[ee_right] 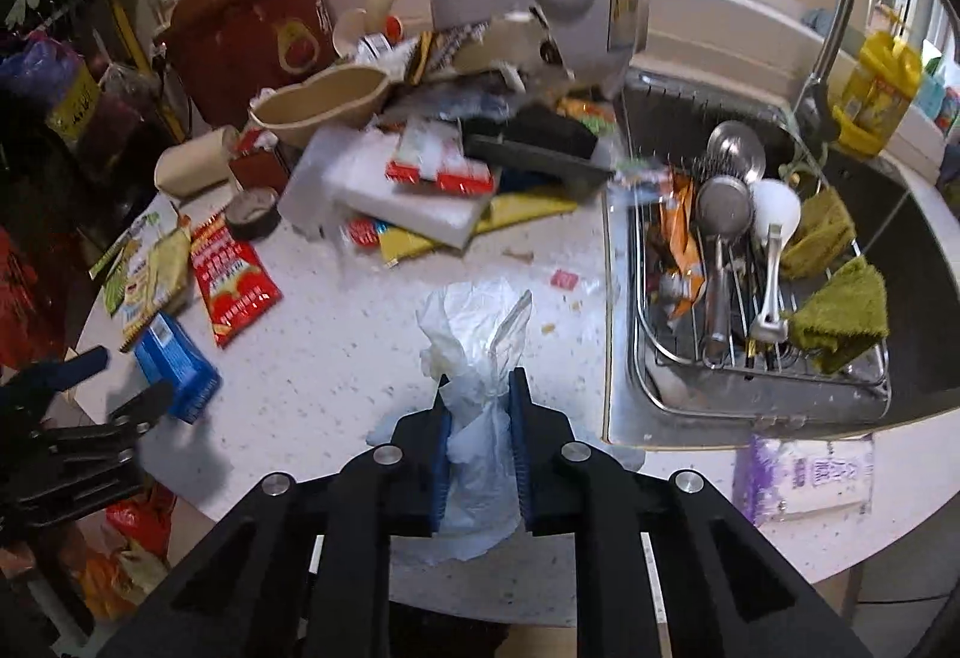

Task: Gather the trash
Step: 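Grasp the white tissue with the right gripper while the left grasps the blue sponge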

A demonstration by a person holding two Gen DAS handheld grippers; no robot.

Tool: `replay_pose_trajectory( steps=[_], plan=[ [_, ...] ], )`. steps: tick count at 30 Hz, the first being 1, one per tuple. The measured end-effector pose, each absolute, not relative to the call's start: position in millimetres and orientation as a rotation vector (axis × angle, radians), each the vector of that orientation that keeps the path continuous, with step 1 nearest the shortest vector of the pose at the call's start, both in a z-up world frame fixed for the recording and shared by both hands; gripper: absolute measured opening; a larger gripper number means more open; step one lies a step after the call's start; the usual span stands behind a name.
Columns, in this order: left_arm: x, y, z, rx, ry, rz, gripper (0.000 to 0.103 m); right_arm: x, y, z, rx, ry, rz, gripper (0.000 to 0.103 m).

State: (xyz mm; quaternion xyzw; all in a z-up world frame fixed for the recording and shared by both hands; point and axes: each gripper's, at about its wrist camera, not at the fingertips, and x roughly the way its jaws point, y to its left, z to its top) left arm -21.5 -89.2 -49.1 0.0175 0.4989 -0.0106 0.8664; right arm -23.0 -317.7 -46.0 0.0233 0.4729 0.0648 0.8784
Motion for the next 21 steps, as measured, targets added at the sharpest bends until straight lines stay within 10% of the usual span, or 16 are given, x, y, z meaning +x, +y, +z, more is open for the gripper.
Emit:
replay_pose_trajectory(
  steps=[21],
  plan=[
    [-6.5, -108.9, -66.5, -0.004, 1.071, 0.344, 0.091, -34.2, -309.2, -54.0, -0.006, 1.007, 0.162, 0.019]
  ],
)
